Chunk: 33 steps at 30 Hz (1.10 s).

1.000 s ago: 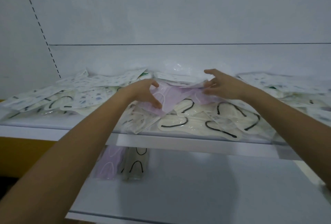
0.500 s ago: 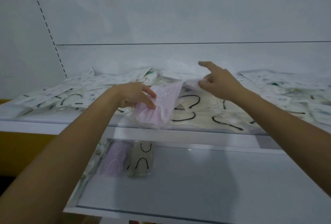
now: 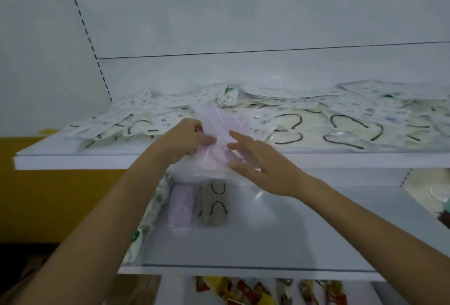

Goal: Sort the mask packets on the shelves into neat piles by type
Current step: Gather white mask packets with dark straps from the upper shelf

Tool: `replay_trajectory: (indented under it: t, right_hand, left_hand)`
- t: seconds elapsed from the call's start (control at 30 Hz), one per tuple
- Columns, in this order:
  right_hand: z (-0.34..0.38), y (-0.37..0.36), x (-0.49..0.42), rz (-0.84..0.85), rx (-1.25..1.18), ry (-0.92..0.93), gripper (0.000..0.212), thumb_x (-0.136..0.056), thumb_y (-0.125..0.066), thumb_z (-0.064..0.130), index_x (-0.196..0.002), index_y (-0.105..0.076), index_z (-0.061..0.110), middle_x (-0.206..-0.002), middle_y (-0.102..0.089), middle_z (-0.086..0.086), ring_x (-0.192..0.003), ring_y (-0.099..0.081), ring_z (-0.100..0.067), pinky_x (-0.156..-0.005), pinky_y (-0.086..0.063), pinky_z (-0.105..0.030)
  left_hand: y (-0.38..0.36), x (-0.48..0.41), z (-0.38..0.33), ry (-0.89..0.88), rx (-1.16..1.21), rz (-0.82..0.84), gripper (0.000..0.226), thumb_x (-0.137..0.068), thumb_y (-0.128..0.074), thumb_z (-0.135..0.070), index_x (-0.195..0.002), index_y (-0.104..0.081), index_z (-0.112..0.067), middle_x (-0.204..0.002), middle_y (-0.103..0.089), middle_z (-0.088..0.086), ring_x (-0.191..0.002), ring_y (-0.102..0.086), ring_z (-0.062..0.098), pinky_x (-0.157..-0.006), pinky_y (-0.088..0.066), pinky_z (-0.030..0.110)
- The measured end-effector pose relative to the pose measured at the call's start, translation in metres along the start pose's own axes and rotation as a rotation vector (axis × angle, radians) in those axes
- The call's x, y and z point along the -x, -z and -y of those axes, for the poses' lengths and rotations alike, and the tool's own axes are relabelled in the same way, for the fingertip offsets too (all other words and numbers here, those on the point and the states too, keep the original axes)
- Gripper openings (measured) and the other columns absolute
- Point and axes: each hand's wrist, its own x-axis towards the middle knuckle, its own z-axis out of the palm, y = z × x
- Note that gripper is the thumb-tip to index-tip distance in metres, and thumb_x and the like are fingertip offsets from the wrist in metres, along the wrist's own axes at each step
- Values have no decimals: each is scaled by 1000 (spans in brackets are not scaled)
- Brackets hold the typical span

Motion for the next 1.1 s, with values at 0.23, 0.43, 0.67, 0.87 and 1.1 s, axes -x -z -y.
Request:
replay_trajectory:
  t: [0.23,0.43,0.67,0.87,1.1]
  right_hand:
    - [12,-8,-2,-464,-396,-367,70,-89,-61,24,-146,-21,16,-142,-36,2,-119,-45,-10,-70,-36,4]
    - [30,-18,10,-487,-473,-223,23,-93,-47,3,-109,-52,19,-95,-61,4,-79,-57,-1,-69,-44,-9]
    - [35,-103,63,-333,-616,-336,31,-75,-42,10,-99,-55,22,-82,-58,2,-68,-53,-5,-62,-45,-15]
    - [31,-217,102,-126,-690,-609,27,-93,-47,4,-114,-50,21,-98,-61,-2,-79,-58,-3,-70,-47,-14]
    - [14,-301,109,-46,-649,-902,41,-85,-40,-4,-121,-51,12,-108,-64,-14,-85,-62,-25,-76,-51,-35]
  left_hand:
    - [4,23,5,-269,194,-107,40,-82,-69,-7,-117,-50,-14,-107,-62,4,-101,-61,23,-80,-55,34]
    - [-8,49,5,-356,350,44,17,-93,-52,-8,-101,-57,-22,-104,-64,2,-96,-61,17,-90,-50,41]
    - [-51,101,90,-134,446,-52,26,-88,-49,7,-93,-53,-18,-89,-58,2,-82,-54,11,-74,-47,23]
    - [-76,144,203,240,530,-272,8,-92,-51,-9,-89,-58,-11,-88,-62,10,-83,-61,23,-74,-51,36]
    - [-95,160,262,603,438,-16,25,-88,-50,0,-111,-55,-7,-87,-60,4,-75,-59,17,-54,-47,18]
